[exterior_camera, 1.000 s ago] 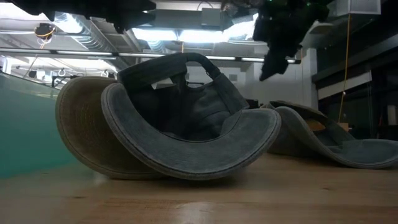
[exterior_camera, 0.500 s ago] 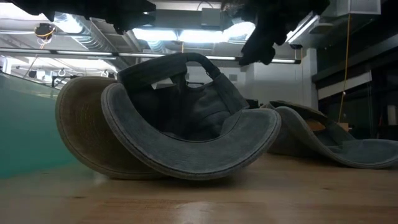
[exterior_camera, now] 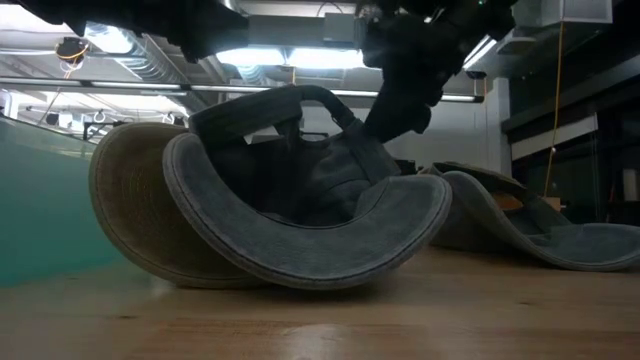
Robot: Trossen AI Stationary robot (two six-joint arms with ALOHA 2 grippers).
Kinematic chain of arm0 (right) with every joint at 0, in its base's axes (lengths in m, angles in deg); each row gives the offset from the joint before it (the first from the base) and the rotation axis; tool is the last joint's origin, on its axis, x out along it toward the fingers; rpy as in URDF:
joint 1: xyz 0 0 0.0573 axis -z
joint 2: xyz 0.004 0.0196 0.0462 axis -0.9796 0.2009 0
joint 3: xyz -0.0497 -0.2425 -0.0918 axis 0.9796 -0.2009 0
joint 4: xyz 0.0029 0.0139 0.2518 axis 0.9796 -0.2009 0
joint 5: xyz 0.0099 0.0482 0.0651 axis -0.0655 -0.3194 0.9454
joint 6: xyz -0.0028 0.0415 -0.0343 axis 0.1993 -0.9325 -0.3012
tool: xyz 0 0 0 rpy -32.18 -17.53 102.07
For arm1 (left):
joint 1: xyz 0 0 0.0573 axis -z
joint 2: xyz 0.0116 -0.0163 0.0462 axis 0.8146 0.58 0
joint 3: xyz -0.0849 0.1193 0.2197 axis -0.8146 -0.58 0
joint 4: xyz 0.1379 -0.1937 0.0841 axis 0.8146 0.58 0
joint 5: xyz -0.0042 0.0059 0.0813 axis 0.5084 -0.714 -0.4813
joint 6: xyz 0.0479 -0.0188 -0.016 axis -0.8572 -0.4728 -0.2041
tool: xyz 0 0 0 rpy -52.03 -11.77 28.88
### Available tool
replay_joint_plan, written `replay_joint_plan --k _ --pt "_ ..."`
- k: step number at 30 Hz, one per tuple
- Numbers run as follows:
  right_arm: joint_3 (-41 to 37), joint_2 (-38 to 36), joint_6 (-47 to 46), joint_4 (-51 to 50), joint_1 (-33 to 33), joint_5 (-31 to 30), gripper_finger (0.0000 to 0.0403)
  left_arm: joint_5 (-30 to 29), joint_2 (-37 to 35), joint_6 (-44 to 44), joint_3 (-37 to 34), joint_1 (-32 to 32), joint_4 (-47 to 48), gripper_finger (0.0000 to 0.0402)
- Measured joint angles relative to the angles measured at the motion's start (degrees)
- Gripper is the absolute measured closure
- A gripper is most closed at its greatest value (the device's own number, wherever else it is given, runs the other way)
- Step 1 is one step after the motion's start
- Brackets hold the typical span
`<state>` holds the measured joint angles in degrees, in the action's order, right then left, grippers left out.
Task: Pick & Place hat
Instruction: Put the bottom left blue cap into the green bin
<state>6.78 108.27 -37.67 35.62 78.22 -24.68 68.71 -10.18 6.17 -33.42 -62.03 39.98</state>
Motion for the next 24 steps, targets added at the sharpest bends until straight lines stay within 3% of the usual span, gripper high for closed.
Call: replay_joint_plan --k 12,24 --pt "-0.02 1.62 0.7 4.26 -1.26 -5.69 0.021 0.02 0.0 0.11 0.0 0.0 0.31 0.0148" --pt "0.0 1.62 4.17 4.01 -1.57 -5.76 0.0383 0.02 0.0 0.28 0.0 0.0 0.31 0.0148"
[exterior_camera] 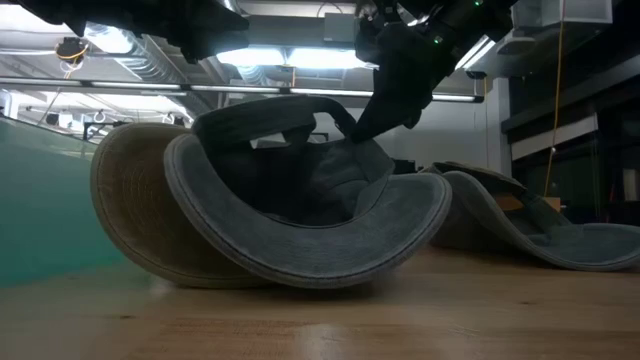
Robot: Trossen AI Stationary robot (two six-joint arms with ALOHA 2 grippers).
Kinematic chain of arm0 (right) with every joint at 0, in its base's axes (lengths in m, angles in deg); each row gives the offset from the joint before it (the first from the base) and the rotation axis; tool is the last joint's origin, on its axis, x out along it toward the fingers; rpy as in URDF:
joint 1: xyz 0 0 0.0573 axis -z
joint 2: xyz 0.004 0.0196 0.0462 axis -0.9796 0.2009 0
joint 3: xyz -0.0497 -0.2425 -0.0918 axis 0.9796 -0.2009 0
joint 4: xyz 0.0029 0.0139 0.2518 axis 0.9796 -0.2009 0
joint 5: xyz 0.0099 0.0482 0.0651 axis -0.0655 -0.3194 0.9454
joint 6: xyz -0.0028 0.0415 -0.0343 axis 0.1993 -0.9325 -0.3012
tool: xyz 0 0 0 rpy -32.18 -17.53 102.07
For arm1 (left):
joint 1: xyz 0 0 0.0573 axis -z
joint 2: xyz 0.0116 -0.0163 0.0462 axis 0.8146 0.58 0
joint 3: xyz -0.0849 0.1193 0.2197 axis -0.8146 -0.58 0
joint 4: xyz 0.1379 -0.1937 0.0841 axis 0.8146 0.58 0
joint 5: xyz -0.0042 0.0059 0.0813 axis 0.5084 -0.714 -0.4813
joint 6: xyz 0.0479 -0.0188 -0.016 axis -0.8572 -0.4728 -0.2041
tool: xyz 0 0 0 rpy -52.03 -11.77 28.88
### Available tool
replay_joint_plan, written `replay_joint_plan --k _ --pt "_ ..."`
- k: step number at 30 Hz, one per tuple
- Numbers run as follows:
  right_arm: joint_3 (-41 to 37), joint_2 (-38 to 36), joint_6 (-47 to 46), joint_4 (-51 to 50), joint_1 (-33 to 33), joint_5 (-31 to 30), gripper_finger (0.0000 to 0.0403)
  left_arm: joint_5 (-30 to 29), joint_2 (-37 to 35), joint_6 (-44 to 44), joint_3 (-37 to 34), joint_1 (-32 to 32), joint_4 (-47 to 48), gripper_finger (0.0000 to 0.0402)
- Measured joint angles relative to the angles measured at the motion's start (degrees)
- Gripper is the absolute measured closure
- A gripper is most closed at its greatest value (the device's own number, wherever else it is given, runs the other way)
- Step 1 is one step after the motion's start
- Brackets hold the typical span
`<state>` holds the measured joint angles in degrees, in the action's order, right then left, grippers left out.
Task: Pick & Place hat
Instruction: Put the bottom left blue cap into the green bin
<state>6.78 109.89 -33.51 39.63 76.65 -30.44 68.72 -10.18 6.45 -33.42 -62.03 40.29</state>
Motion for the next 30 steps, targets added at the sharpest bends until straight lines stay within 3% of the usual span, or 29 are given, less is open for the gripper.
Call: replay_joint_plan --k 8,15,22,30 --pt "-0.01 -0.45 2.43 1.73 -0.09 0.0 0.0371 0.35 0.0 1.34 0.0 0.0 -0.72 0.0148" --pt "0.0 -6.51 8.7 1.63 -0.11 2.05 0.0386 4.65 0.0 -1.71 0.0 0.02 -0.87 0.0146" --pt "0.0 -16.08 21.54 1.91 -0.11 6.59 0.037 8.4 0.0 -10.16 0.0 0.02 -0.87 0.0149" --pt "0.0 -24.12 31.64 7.87 1.8 12.12 0.0385 11.44 2.18 -23.99 0.0 1.1 -3.83 0.0149"
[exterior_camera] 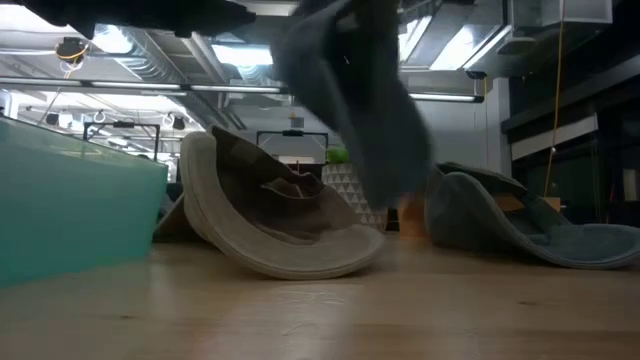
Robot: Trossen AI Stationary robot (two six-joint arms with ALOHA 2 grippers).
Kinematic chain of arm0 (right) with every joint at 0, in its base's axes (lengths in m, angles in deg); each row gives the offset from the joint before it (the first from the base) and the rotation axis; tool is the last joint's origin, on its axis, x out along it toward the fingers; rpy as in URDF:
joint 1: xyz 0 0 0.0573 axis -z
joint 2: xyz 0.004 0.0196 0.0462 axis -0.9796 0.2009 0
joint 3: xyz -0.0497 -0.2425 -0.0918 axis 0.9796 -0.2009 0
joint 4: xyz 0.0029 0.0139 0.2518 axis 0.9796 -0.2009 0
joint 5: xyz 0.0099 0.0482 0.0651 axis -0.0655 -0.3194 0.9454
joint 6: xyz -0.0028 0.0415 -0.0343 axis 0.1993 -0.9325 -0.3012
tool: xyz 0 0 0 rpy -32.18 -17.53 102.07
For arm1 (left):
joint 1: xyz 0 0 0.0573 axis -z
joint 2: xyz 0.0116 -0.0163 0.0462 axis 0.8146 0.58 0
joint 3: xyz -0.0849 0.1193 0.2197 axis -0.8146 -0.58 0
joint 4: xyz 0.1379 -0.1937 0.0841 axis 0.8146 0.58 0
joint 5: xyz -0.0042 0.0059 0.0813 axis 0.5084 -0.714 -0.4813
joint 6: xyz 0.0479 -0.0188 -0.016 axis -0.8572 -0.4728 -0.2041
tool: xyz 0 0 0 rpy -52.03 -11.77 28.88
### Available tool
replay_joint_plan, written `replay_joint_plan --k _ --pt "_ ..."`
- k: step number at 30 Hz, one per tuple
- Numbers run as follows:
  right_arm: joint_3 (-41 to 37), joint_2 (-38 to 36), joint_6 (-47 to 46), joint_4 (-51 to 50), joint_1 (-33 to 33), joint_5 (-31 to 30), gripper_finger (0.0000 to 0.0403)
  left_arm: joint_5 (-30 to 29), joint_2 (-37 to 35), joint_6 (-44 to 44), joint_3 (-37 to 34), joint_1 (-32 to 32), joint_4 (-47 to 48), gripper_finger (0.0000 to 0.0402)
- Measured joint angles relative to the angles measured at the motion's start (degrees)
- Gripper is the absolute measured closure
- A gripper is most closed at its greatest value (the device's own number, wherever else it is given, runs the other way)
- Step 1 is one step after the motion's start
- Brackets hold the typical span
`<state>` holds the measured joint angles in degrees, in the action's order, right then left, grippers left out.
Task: Pick & Place hat
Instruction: Put the bottom left blue cap into the green bin
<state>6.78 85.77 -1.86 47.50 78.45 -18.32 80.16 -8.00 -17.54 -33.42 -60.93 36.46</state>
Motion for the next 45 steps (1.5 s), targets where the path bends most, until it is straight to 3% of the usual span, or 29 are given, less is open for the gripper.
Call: replay_joint_plan --k 4,7,12,18,26,31,37,45 --pt "0.0 -1.58 2.85 3.03 1.69 5.05 0.0377 0.41 4.06 -6.37 0.0 2.39 -2.91 0.0149" --pt "0.0 -1.87 4.49 3.65 2.71 6.52 0.0376 -1.36 6.95 -1.75 0.0 3.61 -7.55 0.0149" --pt "0.0 -1.09 6.39 3.5 3.98 6.47 0.0382 -1.89 9.07 19.3 0.02 4.08 -13.82 0.0149" --pt "0.0 1.28 6.61 3.63 4.82 6.48 0.0377 -0.57 9.25 51.53 0.02 2.17 -12.69 0.0149" --pt "0.0 5.21 9.17 4.97 4.82 6.42 0.0378 7.04 9.74 76.18 0.02 -1.03 -10.97 0.0149" --pt "0.0 7.73 9.72 6.88 4.82 6.34 0.0378 8.68 12.19 82.66 0.02 -1.34 -10.61 0.0149" --pt "0.0 8.43 10.7 7.1 4.82 6.13 0.0376 12.79 15.52 83.88 0.02 -2.49 -10.58 0.0148" --pt "0.02 7.99 12.3 7.91 4.82 0.84 0.0378 15.38 18.12 85.24 0.05 -2.92 -10.72 0.0148"
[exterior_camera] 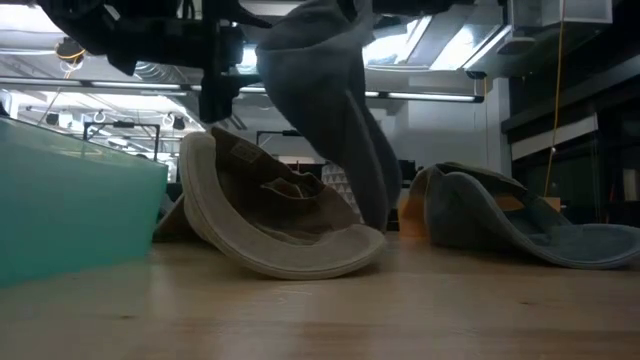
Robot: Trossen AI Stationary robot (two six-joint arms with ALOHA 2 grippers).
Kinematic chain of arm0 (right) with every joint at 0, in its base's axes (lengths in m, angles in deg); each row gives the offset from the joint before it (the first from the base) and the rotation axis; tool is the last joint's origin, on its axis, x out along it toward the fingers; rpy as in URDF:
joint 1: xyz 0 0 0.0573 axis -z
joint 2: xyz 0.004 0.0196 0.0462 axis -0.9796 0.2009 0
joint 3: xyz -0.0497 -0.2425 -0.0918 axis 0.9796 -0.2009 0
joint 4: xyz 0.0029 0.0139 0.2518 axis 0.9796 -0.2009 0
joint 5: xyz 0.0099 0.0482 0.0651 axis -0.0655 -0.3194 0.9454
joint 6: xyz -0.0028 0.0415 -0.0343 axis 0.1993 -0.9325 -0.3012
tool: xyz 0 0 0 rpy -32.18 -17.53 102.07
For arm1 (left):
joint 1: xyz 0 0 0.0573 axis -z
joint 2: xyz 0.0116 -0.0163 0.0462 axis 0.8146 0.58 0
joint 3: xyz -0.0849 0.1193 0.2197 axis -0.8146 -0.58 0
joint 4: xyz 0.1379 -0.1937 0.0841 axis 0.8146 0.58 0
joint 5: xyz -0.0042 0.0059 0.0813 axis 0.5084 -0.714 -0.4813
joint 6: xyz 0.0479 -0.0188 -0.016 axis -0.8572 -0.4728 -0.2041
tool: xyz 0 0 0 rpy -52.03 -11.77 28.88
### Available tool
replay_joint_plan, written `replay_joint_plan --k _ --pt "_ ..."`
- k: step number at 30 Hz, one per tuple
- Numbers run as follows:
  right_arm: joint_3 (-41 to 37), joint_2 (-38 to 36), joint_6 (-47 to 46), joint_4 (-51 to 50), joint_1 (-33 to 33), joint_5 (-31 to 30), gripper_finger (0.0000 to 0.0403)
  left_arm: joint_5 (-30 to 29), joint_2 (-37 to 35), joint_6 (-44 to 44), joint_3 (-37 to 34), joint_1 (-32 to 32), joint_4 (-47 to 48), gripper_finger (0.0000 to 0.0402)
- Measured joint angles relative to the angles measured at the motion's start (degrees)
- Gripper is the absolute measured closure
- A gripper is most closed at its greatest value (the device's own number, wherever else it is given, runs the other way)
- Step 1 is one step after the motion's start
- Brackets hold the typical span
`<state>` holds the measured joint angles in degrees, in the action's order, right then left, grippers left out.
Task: Pick & Place hat
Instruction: Put the bottom left blue cap into the green bin
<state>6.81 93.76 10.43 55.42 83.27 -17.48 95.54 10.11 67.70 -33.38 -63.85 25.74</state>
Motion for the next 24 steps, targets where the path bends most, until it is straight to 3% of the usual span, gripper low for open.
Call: replay_joint_plan --k 9,24 --pt "0.0 0.0 -0.13 1.32 0.85 -0.94 0.0379 -0.29 0.58 -8.05 0.0 2.79 -2.51 0.0148" --pt "0.02 0.38 -3.13 5.05 0.98 -0.86 0.0375 -8.54 3.08 -10.93 0.0 4.13 -4.58 0.0148"
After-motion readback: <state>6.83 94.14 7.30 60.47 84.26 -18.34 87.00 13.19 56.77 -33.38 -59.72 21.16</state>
